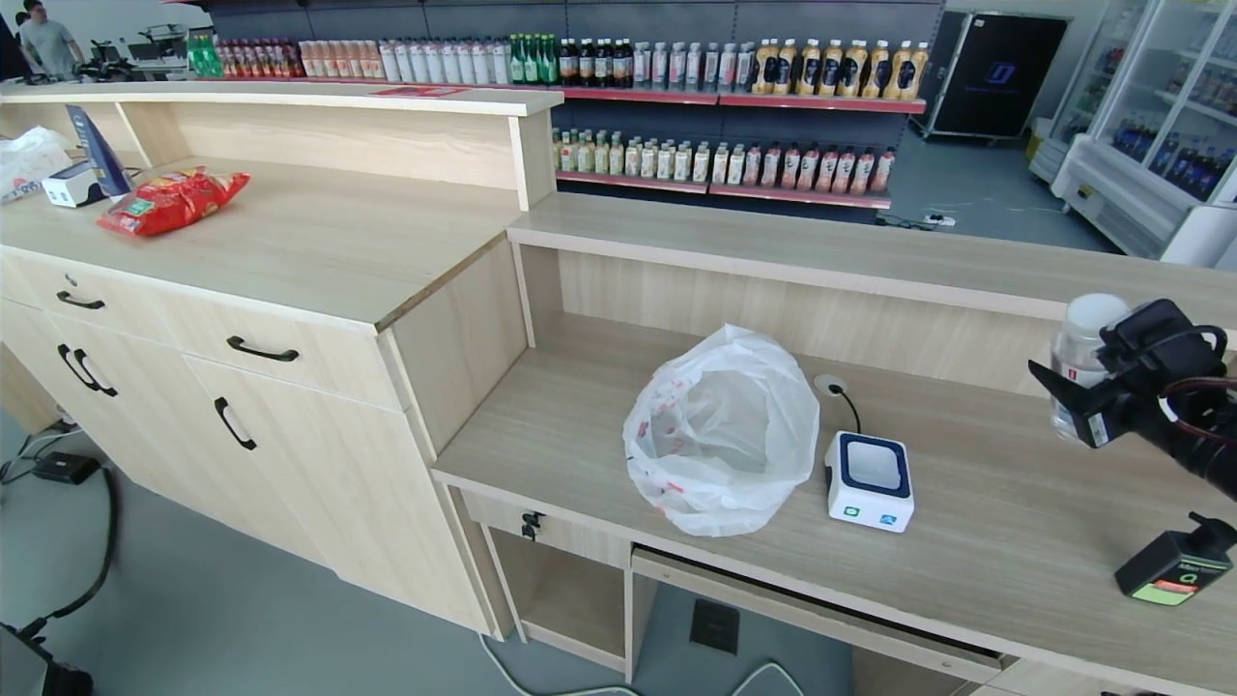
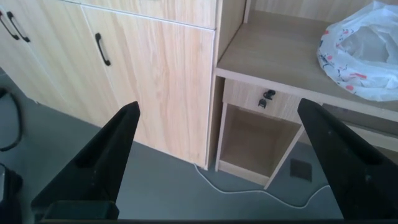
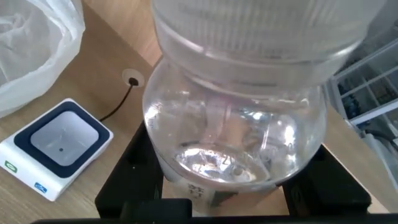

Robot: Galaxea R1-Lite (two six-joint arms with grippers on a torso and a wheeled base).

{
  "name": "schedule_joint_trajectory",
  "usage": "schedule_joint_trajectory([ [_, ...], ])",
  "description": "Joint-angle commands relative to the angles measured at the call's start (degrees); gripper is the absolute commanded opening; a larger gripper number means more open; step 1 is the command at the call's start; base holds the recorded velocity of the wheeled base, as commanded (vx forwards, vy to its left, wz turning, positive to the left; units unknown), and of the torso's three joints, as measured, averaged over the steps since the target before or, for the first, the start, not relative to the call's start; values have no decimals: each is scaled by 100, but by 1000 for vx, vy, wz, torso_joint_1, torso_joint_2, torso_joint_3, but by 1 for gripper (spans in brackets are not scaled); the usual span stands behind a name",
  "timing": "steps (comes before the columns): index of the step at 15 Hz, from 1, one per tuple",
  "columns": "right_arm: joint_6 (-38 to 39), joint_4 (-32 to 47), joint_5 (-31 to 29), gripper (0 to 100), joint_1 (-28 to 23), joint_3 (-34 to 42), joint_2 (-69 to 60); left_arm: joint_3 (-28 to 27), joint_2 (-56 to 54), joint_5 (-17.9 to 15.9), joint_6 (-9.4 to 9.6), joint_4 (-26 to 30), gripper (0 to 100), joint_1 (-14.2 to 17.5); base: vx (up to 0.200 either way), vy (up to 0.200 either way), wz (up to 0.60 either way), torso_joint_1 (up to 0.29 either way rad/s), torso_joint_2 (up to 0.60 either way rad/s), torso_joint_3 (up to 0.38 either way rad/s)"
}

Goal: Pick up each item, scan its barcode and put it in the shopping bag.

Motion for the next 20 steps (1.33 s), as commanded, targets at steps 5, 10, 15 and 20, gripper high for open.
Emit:
schedule_joint_trajectory([
  [5,-20,-1011,216,0,336,-42,1156,0,-2,-1,-1,0,100,2,0,0,0,0,0,0],
  [10,-424,-1345,225,0,573,-209,1560,0,-2,8,-1,0,100,2,0,0,0,0,0,0],
  [15,-732,-1749,269,0,573,-297,1824,0,-2,8,-1,0,100,2,0,0,0,0,0,0],
  [20,-969,-1749,454,0,652,-411,2061,0,-2,-1,-1,0,100,2,0,0,0,0,0,0],
])
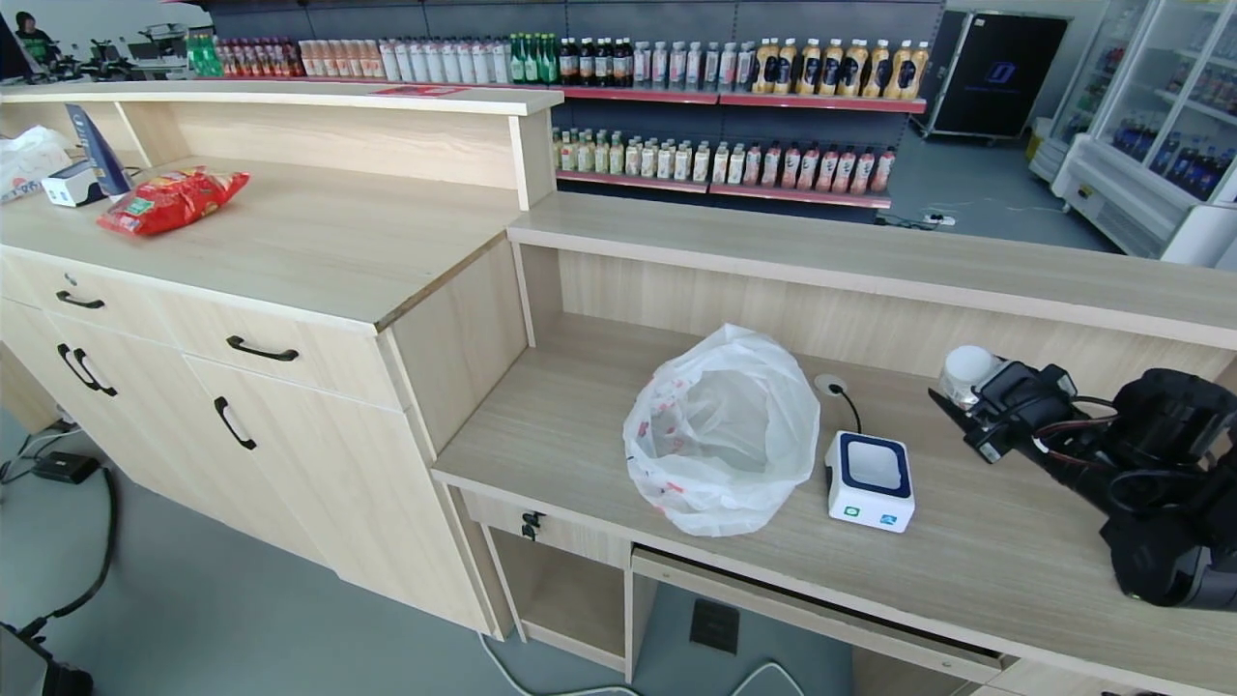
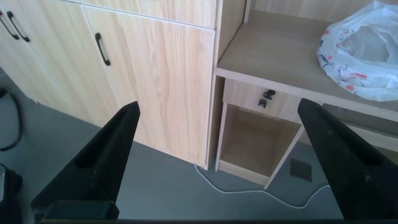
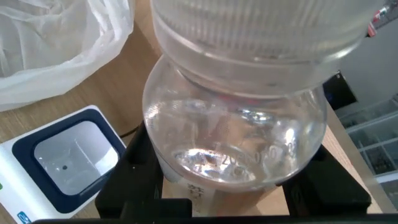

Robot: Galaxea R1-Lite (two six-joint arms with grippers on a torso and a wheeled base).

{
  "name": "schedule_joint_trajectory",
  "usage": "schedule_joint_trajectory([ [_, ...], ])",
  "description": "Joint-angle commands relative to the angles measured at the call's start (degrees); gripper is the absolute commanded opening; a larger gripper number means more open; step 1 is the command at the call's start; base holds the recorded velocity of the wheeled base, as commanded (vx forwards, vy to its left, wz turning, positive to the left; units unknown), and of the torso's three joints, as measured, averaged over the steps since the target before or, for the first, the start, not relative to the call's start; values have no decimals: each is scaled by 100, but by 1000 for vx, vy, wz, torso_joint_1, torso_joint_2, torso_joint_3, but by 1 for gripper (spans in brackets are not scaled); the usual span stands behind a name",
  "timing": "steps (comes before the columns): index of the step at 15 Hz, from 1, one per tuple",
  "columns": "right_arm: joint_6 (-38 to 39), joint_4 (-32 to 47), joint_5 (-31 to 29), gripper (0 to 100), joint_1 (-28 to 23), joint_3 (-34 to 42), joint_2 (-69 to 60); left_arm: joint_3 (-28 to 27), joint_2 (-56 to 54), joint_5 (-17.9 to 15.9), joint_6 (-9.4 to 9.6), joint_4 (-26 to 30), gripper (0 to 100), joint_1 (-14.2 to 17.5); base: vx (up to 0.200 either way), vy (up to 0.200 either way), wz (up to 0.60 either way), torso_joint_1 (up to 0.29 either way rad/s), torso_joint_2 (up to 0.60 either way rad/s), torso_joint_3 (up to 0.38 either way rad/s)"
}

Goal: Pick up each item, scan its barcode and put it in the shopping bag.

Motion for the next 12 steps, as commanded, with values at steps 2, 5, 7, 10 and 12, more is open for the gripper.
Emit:
schedule_joint_trajectory([
  [2,-58,-3,5,0,38,-23,134,0,-2,2,-1,0,100,4,0,0,0,0,0,0],
  [5,-75,-3,225,0,161,-181,266,0,-2,10,-1,0,100,4,0,0,0,0,0,0],
  [7,-66,-3,357,0,205,-234,310,0,-2,2,-1,0,100,4,0,0,0,0,0,0],
  [10,-40,-3,603,0,214,-260,363,0,-2,10,-1,0,100,4,0,0,0,0,0,0],
  [12,127,-3,875,0,205,-251,398,0,-2,10,-1,0,100,4,0,0,0,0,0,0],
])
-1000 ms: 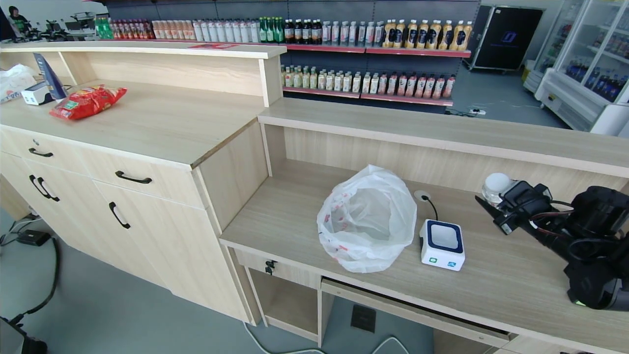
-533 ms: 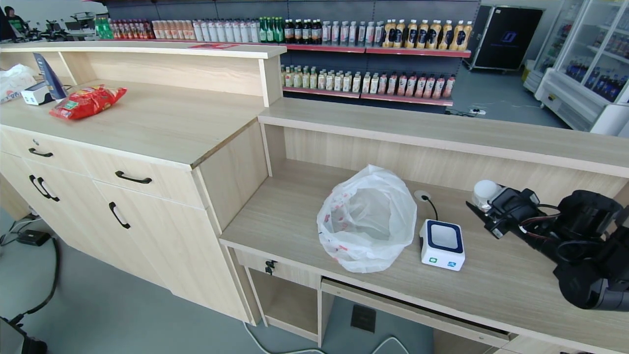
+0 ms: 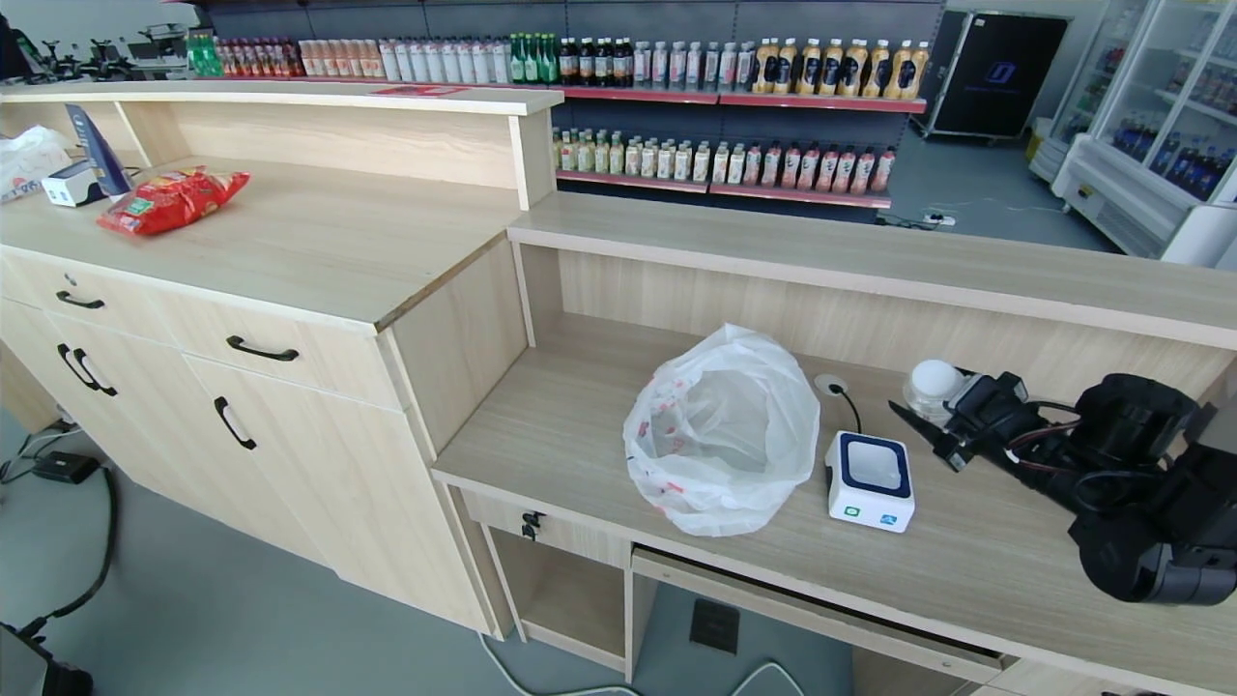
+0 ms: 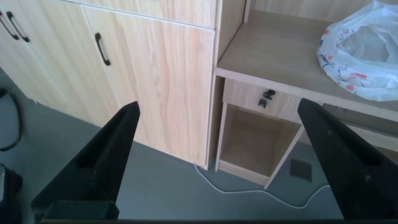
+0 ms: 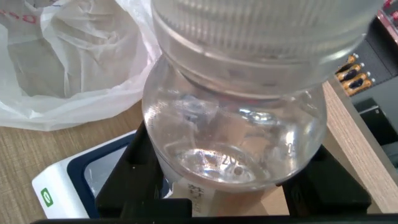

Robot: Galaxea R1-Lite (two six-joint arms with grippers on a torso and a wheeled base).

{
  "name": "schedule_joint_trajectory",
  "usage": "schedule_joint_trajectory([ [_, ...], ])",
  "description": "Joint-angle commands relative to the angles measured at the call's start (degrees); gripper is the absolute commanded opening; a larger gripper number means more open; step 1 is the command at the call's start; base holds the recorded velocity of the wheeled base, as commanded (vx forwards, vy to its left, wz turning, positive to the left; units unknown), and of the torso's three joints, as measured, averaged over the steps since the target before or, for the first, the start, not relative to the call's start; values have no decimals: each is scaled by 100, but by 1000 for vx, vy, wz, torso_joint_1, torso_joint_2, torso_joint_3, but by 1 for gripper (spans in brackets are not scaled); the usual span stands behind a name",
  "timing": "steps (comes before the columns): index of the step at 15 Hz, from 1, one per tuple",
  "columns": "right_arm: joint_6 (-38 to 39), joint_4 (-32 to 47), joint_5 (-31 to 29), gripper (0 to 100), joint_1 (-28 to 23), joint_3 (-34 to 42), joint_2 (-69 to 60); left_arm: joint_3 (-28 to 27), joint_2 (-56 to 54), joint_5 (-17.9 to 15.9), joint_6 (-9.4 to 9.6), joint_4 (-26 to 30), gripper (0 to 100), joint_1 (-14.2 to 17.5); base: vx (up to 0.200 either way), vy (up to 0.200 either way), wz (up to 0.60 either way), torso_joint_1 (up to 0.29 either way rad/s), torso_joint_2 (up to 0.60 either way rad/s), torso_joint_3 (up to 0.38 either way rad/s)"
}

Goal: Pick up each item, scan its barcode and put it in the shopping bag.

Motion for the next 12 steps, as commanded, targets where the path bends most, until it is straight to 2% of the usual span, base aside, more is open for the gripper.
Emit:
schedule_joint_trajectory([
  [1,57,-3,52,0,4,2,41,0,-2,2,-4,0,100,4,0,0,0,0,0,0],
  [12,259,-3,78,0,-49,-138,208,0,-2,2,-4,0,100,4,0,0,0,0,0,0],
])
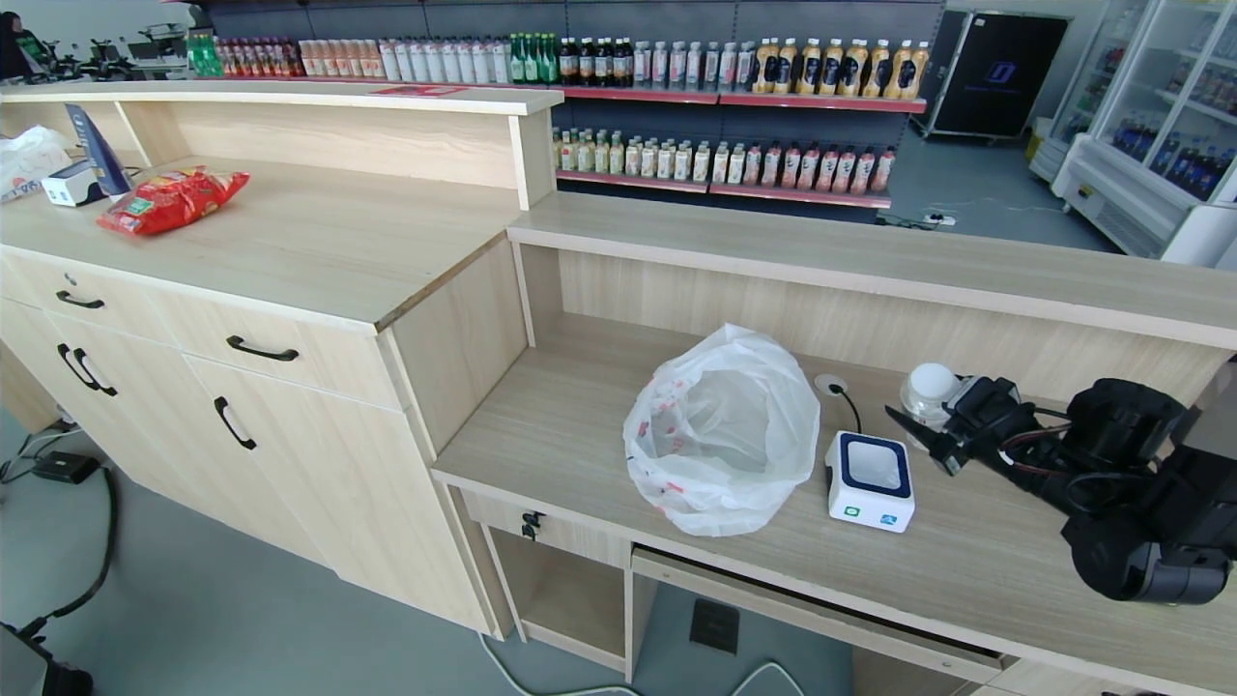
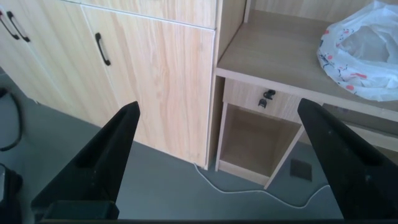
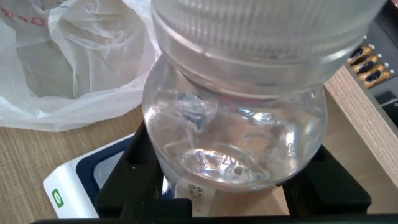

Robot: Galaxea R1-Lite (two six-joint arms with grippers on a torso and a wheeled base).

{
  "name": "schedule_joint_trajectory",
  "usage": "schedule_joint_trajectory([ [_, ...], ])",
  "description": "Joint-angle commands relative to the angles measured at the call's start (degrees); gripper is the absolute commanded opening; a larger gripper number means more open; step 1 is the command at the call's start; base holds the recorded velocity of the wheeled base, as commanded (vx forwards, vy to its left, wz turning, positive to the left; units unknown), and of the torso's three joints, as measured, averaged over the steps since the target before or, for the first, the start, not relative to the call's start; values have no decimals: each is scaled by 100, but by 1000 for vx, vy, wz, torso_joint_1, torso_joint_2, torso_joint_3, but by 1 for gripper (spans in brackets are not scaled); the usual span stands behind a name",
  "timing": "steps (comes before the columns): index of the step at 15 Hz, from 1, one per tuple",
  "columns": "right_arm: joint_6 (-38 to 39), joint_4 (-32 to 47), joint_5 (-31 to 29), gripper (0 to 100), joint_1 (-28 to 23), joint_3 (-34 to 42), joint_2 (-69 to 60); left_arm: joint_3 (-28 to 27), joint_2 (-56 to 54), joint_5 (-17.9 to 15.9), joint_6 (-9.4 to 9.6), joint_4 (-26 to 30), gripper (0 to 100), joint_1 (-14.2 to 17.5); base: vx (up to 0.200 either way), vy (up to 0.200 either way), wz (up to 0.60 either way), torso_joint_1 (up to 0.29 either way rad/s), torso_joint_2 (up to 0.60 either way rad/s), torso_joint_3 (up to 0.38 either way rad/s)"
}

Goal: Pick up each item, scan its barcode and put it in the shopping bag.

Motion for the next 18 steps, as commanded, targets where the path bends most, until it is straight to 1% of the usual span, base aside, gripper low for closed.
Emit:
schedule_joint_trajectory([
  [1,15,-6,29,0,-1,-15,-2,0,-2,-1,-4,0,100,-7,0,0,0,0,0,0],
  [13,50,-6,108,0,-1,-33,-28,0,-2,8,-4,0,100,2,0,0,0,0,0,0],
  [15,569,-6,99,0,69,72,-749,0,-2,-1,-4,0,100,2,0,0,0,0,0,0],
  [16,841,337,90,0,139,239,-1329,0,-2,8,-4,0,100,2,0,0,0,0,0,0],
  [17,1052,1269,64,0,104,459,-2366,0,-2,8,-4,0,100,-7,0,0,0,0,0,0],
  [18,1087,1954,64,0,-89,503,-2894,0,-2,-1,-4,0,100,2,0,0,0,0,0,0],
])
